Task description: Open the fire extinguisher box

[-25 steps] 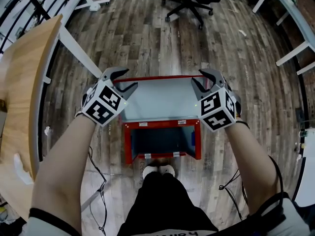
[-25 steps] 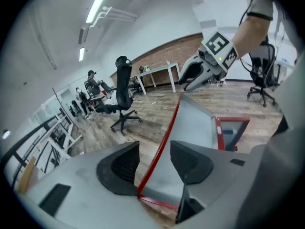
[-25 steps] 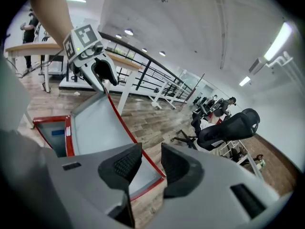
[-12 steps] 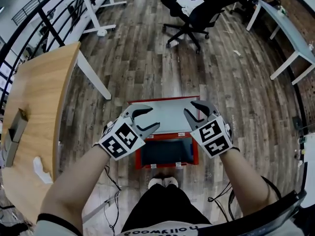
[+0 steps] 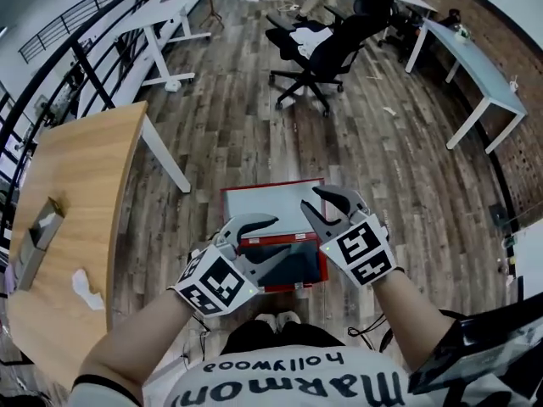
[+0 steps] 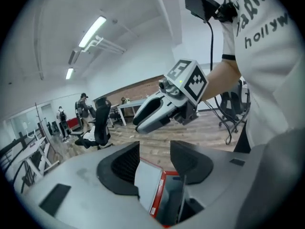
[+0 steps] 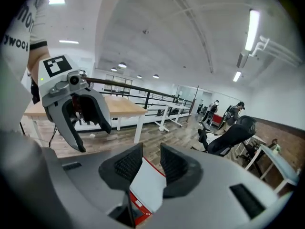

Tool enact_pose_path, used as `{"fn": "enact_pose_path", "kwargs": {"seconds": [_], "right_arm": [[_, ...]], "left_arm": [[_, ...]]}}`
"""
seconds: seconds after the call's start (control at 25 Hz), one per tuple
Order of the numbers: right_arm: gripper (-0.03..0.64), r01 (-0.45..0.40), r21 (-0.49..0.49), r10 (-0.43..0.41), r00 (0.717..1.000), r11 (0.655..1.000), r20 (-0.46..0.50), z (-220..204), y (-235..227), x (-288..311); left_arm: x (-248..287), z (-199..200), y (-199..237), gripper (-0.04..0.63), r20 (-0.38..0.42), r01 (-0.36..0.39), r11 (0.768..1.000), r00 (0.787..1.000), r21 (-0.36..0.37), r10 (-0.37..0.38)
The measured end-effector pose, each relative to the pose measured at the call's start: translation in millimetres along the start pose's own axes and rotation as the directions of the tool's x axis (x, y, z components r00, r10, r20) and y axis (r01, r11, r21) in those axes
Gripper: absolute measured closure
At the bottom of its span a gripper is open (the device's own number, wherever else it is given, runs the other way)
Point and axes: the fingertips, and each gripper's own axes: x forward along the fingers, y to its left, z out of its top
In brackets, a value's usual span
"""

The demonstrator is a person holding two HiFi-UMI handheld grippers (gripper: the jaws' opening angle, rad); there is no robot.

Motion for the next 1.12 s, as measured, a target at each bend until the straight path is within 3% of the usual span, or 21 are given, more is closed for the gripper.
{"fn": "enact_pose_path", "kwargs": {"seconds": [0.12,0.24,0.44,0.6,0.72,0.8,1.12], "right_arm": [[0.499,-0.015,0.082,0.011,0.999,0.997,0.05,17.4,3.3,-20.5],[0.52,-0.056,0.146,0.038,0.992,0.988,0.121,36.1,13.0,-37.7],[0.545,-0.099,0.191,0.063,0.981,0.977,0.185,56.3,26.0,-61.0],[0.561,-0.128,0.198,0.088,0.976,0.972,0.199,57.4,37.7,-75.4],[0.574,-0.143,0.227,0.095,0.974,0.963,0.207,58.2,43.8,-80.3],[0.582,-0.146,0.261,0.09,0.972,0.954,0.216,56.1,47.3,-86.6],[0.603,-0.232,0.385,0.121,0.949,0.893,0.293,55.3,61.7,-97.8]], "left_arm": [[-17.5,36.2,5.1,0.396,0.107,-0.057,0.993,0.992,-0.1,0.067],[-39.4,59.8,8.2,0.396,0.19,-0.117,0.978,0.97,-0.174,0.15],[-66.9,76.7,16.3,0.399,0.236,-0.191,0.945,0.938,-0.264,0.255],[-79.1,75.0,13.2,0.438,0.233,-0.209,0.937,0.932,-0.282,0.278],[-91.2,75.6,14.0,0.516,0.269,-0.21,0.918,0.913,-0.337,0.307],[-95.1,72.1,10.0,0.556,0.262,-0.205,0.905,0.912,-0.373,0.315],[-91.8,68.5,-11.7,0.563,0.283,-0.114,0.896,0.925,-0.429,0.253]]}}
